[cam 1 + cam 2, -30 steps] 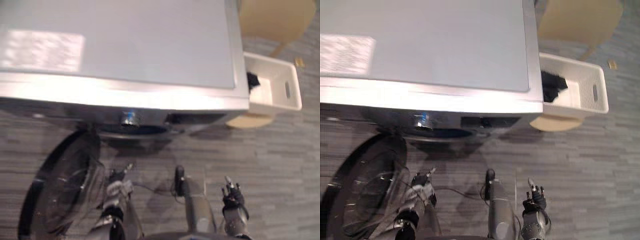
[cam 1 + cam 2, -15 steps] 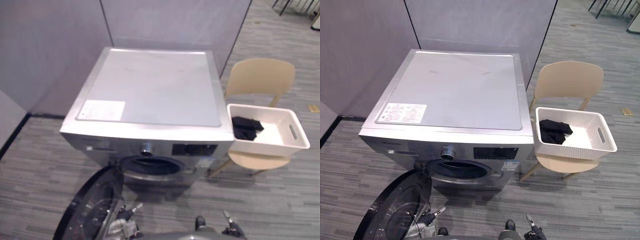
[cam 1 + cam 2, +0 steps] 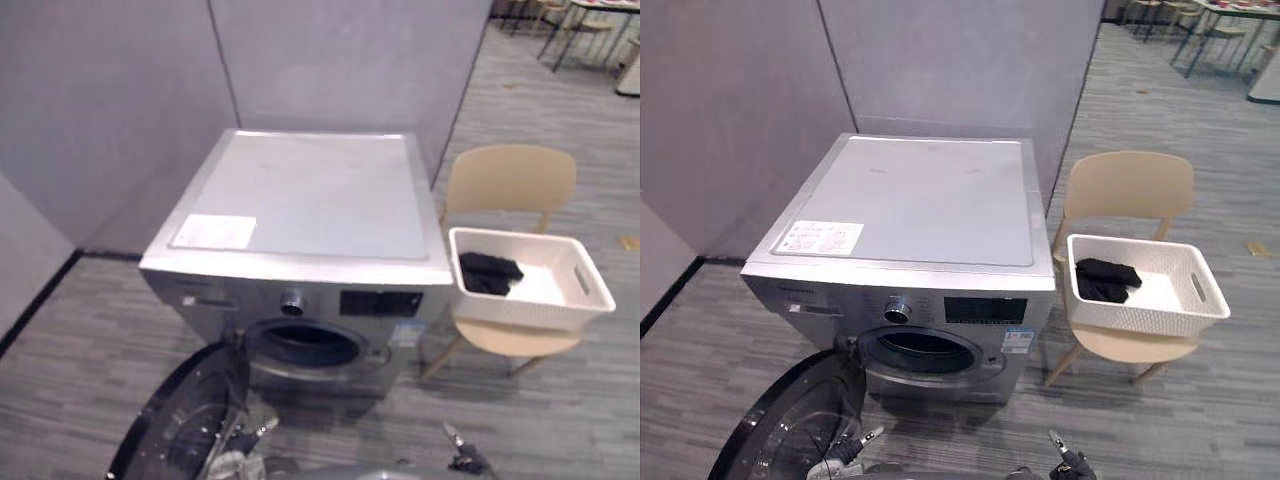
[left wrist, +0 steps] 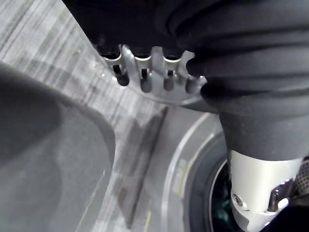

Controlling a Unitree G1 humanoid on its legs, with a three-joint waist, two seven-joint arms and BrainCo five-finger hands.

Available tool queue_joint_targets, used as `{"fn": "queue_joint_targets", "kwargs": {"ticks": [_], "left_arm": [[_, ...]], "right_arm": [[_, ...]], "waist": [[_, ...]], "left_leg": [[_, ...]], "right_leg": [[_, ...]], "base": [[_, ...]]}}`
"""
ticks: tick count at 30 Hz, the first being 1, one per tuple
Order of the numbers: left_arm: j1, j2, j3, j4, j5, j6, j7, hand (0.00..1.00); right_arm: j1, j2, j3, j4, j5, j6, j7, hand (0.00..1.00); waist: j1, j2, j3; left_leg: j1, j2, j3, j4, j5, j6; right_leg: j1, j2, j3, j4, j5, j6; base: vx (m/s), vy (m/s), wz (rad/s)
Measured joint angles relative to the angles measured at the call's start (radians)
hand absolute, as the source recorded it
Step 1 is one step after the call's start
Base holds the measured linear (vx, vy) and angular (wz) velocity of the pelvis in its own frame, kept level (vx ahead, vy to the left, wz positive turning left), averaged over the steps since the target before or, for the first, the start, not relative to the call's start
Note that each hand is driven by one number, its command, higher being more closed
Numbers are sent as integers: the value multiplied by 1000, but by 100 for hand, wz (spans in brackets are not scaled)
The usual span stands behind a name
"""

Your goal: Pick up the laundry basket with both hands and put the clothes into the washing machine.

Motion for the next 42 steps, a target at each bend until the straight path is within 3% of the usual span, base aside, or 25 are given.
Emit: {"fn": "queue_joint_targets", "kwargs": {"ticks": [1, 2, 5, 8, 11, 13, 15, 17, 19, 20, 21, 22, 24, 27, 30, 31, 32, 33, 34, 35, 36, 37, 39, 41, 42], "left_arm": [[3, -2, 9, 1, 0, 0, 0, 0], [3, 3, 25, 1, 0, 1, -1, 0], [0, 4, 72, -7, 12, 1, 0, 0], [-4, 2, 57, -6, 53, 1, 3, 0], [-35, -11, 37, -5, 66, 2, 4, 0], [-51, -43, 32, -5, 66, 1, 8, 0], [-80, -76, -12, -17, 56, -6, 7, 0], [-82, -89, -43, -46, 41, -10, 7, 0], [-62, -82, -48, -51, 25, -17, 13, 0], [-55, -80, -46, -47, 25, -16, 21, 0], [-45, -80, -48, -45, 26, -16, 30, 0], [-48, -83, -51, -44, 26, -17, 30, 0], [-47, -73, -69, -25, 26, -19, 28, 0], [-25, -56, -39, -17, 23, -18, 28, 0], [-19, -17, 15, -1, 16, -14, 29, 0], [-8, -3, 35, 0, 15, -14, 29, 0], [-5, 0, 44, 0, 9, -13, 29, 0], [3, 6, 48, -1, 1, -9, 29, 0], [4, 10, 49, -4, -13, -9, 28, 0], [7, 10, 47, -8, -23, -9, 28, 0], [13, 3, 35, -10, -24, -11, 27, 0], [13, -1, 32, -11, -24, -14, 26, 0], [13, -14, 32, -12, -27, -19, 24, 0], [19, -32, 50, -41, -31, -23, 23, 0], [24, -53, 82, -55, -32, -22, 22, 0]], "right_arm": [[8, 2, 13, -6, -2, 1, 3, 0], [24, 14, 13, -10, -8, 1, 4, 0], [52, 24, 35, -11, -11, 3, 2, 0], [78, 20, 85, -44, -10, 2, 4, 0], [81, 25, 88, -81, -9, -1, 4, 0], [86, 16, 84, -90, -9, -1, 0, 0], [94, 8, 83, -105, -7, -1, 0, 0], [103, 18, 67, -121, -7, 4, 1, 0], [110, 33, 45, -117, -8, 10, -1, 0], [109, 37, 38, -114, -8, 11, -1, 0], [106, 33, 24, -114, -9, 8, 0, 0], [99, 25, 0, -98, -8, 9, -1, 0], [72, -1, -66, -33, -9, 21, -2, 0], [79, -1, -113, 12, -12, 30, -1, 0], [73, -5, -190, 30, -9, 26, -2, 0], [66, -6, -212, 30, -9, 20, -2, 0], [62, -7, -224, 29, -9, 17, -2, 0], [62, -8, -234, 26, -9, 9, -4, 0], [61, -1, -232, 24, -8, 3, -4, 0], [55, -9, -225, 19, -8, -4, -5, 0], [52, -20, -202, 18, -9, -11, -3, 0], [46, -23, -185, 18, -10, -13, -1, 0], [16, -15, -134, 13, -22, -11, 4, 0], [17, 5, -74, -17, -33, -9, 4, 0], [19, -8, -25, -55, -52, -9, 5, 0]], "waist": [[4, 7, -7], [2, -14, -9], [-2, -33, -18], [-10, -34, -32], [-3, -34, -30], [-12, -18, -15], [-30, 2, -5], [-37, -21, -6], [-31, -54, -17], [-29, -57, -18], [-31, -31, -26], [-32, -12, -25], [-32, 2, -18], [-37, -6, -15], [-38, -1, -19], [-37, -4, -14], [-37, -5, -9], [-31, -9, -3], [-29, -14, 3], [-18, -14, 13], [-10, -4, 13], [-8, 0, 16], [12, 15, 23], [28, 30, 28], [30, 58, 24]], "left_leg": [[12, -25, -13, -22, -4, 6], [25, -42, -14, -32, -8, 13], [41, -34, 44, -42, -13, 22], [51, -21, 98, -79, -7, 26], [87, -10, 202, -135, 41, 30], [141, -15, 249, -181, 68, 40], [193, -30, 262, -214, 82, 52], [226, -45, 259, -231, 82, 52], [246, -55, 259, -226, 77, 34], [250, -56, 251, -224, 76, 21], [238, -18, 248, -225, 93, -4], [230, 1, 249, -228, 102, -10], [219, 31, 242, -223, 137, -27], [220, 69, 224, -202, 191, -65], [188, 158, 182, -102, 191, -68], [130, 207, 173, 10, 191, -66], [109, 228, 176, 61, 193, -38], [65, 260, 186, 164, 196, 81], [48, 266, 181, 211, 195, 96], [25, 237, 150, 271, 167, 73], [10, 155, 114, 286, 115, 41], [4, 107, 98, 277, 89, 38], [-2, -43, 61, 135, 27, 55], [6, -84, 37, 7, 5, 85], [15, -90, 56, -44, -11, 103]], "right_leg": [[-2, 6, 57, -13, 5, -4], [-5, 9, 104, -20, 19, -17], [-25, 16, 147, -17, 32, -28], [-91, 33, 157, 36, 39, -25], [-238, 51, 71, 215, 50, -24], [-262, 21, -33, 291, 48, -63], [-277, -21, -75, 403, -16, -112], [-307, -103, -100, 560, -91, -125], [-304, -213, -131, 545, -56, -129], [-296, -212, -138, 533, -65, -103], [-261, -164, -168, 452, -66, -92], [-240, -134, -163, 384, -56, -49], [-197, -78, -157, 253, -44, -5], [-148, -24, -156, 178, -18, -32], [-111, 65, -158, 96, -4, -72], [-94, 102, -158, 63, 8, -91], [-86, 115, -159, 54, 9, -93], [-68, 137, -159, 38, 14, -102], [-56, 142, -157, 29, 21, -113], [-46, 152, -137, 20, 21, -113], [-42, 154, -100, 5, 21, -113], [-42, 154, -83, -6, 21, -113], [-34, 158, -21, -45, 26, -117], [-48, 174, 10, -47, 42, -126], [-58, 189, 34, -54, 46, -122]], "base": [[-50, 126, -91], [-19, 147, -76], [43, 79, -52], [122, 7, -69], [128, -10, -91], [58, -32, -61], [52, -52, 0], [106, -93, 50], [86, -143, 20], [76, -259, -30], [66, -268, -43], [51, -259, -47], [4, -282, -44], [-17, -281, -24], [-63, -253, -22], [-61, -207, -23], [-42, -203, -27], [-45, -171, -18], [-52, -184, -24], [-61, -112, -41], [-56, -73, -52], [-34, -6, -69], [26, 60, -70], [-1, 95, -58], [7, 89, -58]]}}
